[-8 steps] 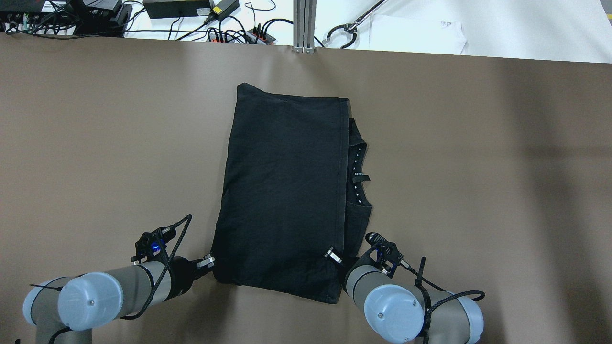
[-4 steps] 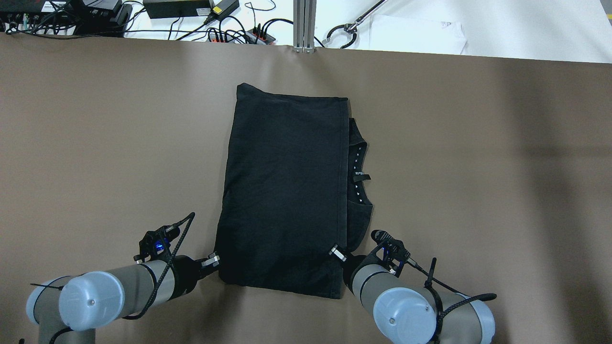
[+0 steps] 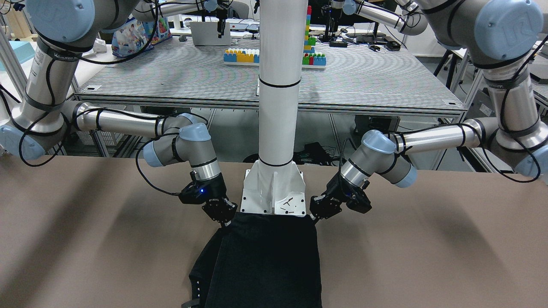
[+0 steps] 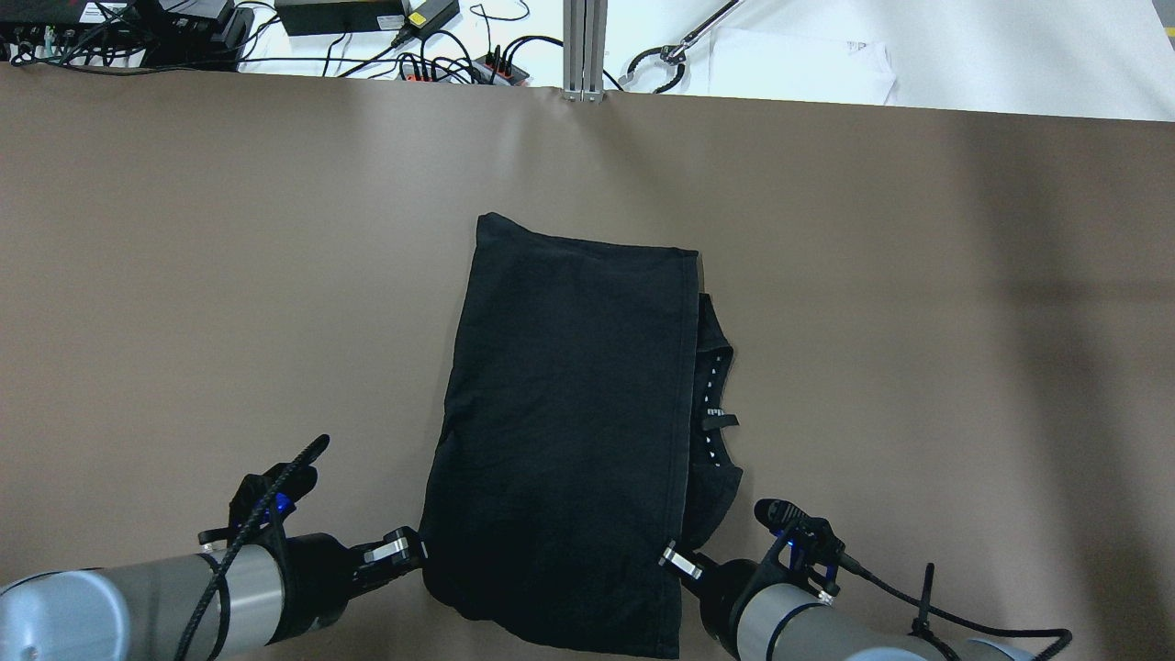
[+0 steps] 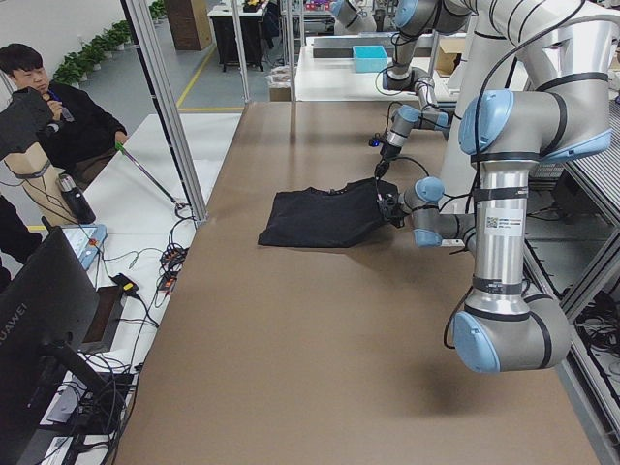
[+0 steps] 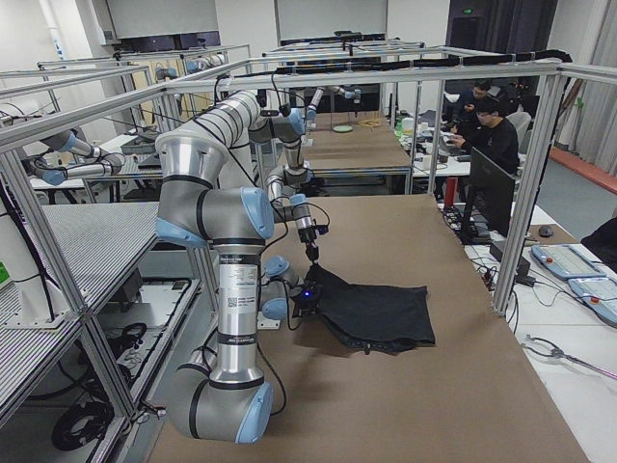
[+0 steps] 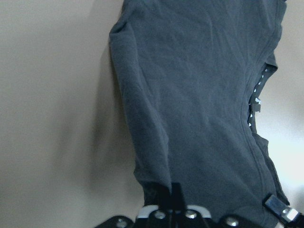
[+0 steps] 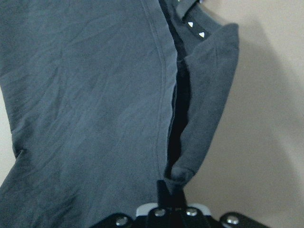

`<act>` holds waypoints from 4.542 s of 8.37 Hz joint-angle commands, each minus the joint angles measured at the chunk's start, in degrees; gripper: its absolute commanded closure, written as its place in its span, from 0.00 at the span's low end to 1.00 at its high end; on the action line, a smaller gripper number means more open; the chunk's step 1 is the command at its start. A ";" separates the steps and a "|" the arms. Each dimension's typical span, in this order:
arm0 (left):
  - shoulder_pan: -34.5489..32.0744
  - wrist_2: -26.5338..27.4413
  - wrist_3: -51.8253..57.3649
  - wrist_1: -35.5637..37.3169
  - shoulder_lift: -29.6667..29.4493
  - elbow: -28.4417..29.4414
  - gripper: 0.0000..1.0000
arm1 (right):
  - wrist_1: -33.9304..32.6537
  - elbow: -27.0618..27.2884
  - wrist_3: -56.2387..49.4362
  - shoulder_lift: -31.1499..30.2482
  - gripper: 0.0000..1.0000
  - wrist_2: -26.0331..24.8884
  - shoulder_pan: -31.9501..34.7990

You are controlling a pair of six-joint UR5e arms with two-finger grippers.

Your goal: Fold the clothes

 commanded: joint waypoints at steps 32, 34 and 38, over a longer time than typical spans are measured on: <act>-39.02 -25.38 32.85 19.08 -41.67 44.97 0.00 | 3.54 -39.07 -9.81 25.54 0.59 10.78 26.76; -39.02 -25.38 33.47 19.08 -41.67 45.32 0.00 | 5.89 -41.45 -9.90 25.89 0.56 9.20 26.76; -39.02 -25.38 33.56 19.08 -41.67 45.59 0.00 | 8.37 -43.65 -9.90 27.91 0.94 9.11 26.76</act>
